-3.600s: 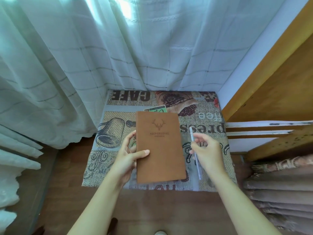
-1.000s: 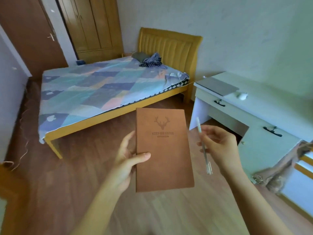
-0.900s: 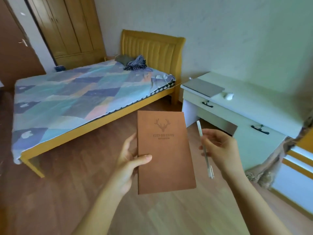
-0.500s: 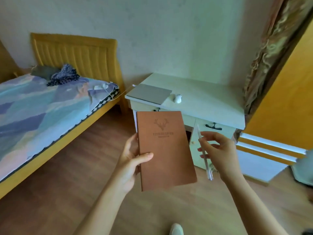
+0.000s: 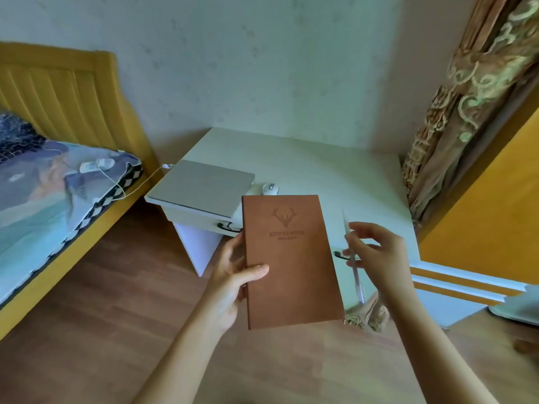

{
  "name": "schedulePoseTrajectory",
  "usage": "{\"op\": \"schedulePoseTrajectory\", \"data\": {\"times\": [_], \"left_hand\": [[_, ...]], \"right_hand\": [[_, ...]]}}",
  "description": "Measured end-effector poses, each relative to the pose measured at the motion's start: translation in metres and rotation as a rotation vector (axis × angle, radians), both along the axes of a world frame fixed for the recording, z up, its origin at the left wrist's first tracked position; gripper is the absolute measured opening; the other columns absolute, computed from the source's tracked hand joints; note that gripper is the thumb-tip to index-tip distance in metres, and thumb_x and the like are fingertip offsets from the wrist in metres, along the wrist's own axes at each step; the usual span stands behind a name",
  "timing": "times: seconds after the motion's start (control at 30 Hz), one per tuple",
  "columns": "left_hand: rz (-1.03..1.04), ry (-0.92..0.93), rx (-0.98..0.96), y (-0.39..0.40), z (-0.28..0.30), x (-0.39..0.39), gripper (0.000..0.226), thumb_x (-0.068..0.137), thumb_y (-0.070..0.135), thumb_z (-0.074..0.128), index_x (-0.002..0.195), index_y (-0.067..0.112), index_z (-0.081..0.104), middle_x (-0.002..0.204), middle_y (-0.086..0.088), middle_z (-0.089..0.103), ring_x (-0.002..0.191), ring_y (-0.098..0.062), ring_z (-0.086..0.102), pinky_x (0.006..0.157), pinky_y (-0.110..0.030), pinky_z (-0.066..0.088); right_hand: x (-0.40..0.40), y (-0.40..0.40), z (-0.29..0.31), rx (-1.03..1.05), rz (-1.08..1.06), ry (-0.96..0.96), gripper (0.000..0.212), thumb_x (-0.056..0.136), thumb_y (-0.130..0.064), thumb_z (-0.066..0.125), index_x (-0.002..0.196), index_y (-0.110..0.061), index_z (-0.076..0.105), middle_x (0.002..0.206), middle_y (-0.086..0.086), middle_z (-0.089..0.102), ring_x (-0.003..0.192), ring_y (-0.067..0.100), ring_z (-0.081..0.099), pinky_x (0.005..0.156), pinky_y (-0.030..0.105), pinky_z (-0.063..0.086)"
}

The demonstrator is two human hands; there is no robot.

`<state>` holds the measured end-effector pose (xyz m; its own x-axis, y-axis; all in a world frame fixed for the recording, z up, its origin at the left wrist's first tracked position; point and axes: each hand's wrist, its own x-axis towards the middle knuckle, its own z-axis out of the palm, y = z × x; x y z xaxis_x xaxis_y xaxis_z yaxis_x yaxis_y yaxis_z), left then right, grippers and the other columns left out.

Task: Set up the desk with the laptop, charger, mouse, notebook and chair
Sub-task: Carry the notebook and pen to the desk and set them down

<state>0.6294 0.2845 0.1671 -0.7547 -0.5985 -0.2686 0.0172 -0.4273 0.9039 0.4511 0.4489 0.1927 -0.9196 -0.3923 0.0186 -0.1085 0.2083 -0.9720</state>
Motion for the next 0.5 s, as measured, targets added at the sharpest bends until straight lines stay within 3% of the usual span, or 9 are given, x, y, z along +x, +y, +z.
{"op": "schedulePoseTrajectory", "data": {"times": [0.1,0.23,0.5], "left_hand": [[-0.048,-0.030,0.010,-0.043,-0.012,-0.057,0.077,0.063,-0.002,0.075,0.129,0.032,0.052,0.113,-0.008,0.071,0.105,-0.029,0.067,0.084,-0.041,0.052],[-0.157,-0.087,0.043,-0.100,-0.037,-0.142,0.068,0.077,-0.009,0.068,0.127,0.033,0.051,0.104,-0.014,0.073,0.092,-0.025,0.069,0.074,-0.033,0.053],[-0.360,-0.256,0.129,-0.179,-0.098,-0.286,0.068,0.079,-0.002,0.071,0.126,0.042,0.048,0.110,-0.005,0.073,0.104,-0.024,0.068,0.075,-0.033,0.050]], "right_hand": [[-0.048,-0.036,-0.019,0.033,-0.058,-0.009,0.018,0.087,-0.005,0.060,0.103,-0.010,0.067,0.085,0.003,0.065,0.064,0.019,0.070,0.054,0.030,0.058],[-0.116,-0.086,-0.052,0.096,-0.162,-0.039,0.023,0.086,-0.006,0.057,0.105,-0.017,0.065,0.085,0.000,0.067,0.067,0.024,0.071,0.061,0.043,0.060],[-0.230,-0.151,-0.119,0.262,-0.293,-0.105,0.028,0.087,-0.004,0.052,0.110,-0.015,0.064,0.080,0.000,0.065,0.067,0.023,0.070,0.054,0.031,0.058]]}}
